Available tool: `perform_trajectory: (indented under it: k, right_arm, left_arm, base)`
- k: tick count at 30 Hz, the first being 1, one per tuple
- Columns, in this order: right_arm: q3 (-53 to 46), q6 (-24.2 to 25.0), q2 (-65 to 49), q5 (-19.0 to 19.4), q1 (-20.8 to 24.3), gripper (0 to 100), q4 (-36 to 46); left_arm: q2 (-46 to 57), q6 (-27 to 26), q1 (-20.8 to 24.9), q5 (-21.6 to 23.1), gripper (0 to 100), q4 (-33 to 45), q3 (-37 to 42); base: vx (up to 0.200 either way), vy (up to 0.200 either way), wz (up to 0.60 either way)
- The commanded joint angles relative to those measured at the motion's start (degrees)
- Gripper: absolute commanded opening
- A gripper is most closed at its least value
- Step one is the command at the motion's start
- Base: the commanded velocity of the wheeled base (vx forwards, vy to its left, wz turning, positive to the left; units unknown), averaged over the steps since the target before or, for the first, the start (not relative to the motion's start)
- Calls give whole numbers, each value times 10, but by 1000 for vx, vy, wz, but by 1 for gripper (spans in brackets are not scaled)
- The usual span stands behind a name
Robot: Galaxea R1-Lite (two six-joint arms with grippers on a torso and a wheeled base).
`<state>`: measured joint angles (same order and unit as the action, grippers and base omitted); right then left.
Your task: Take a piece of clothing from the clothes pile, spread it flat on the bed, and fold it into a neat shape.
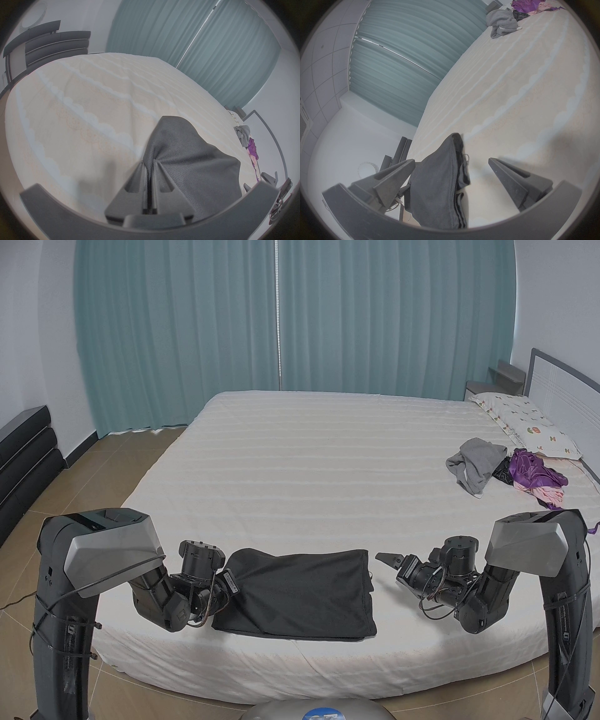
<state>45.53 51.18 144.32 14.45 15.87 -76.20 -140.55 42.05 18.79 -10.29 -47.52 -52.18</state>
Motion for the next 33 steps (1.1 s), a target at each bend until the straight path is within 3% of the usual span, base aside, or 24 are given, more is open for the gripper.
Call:
perform_trajectory:
  k: [1, 2, 23, 30, 33]
  right_arm:
    - [0, 0, 1, 1, 0, 100, 0]
    - [0, 0, 1, 1, 0, 100, 0]
    - [0, -3, 1, 1, 0, 100, 0]
    - [0, -3, 1, 1, 0, 100, 0]
    - [1, -2, 1, 0, 0, 100, 0]
  left_arm:
    - [-2, 1, 0, 0, 0, 0, 2]
    - [-2, 1, 0, 0, 100, 0, 2]
    - [18, 51, -2, 5, 100, -1, 1]
    - [30, 53, -21, 28, 100, 2, 2]
    - [44, 81, -22, 41, 100, 10, 1]
  base:
    - [0, 0, 0]
    - [0, 0, 0]
    - [0, 0, 0]
    - [0, 0, 0]
    - [0, 0, 0]
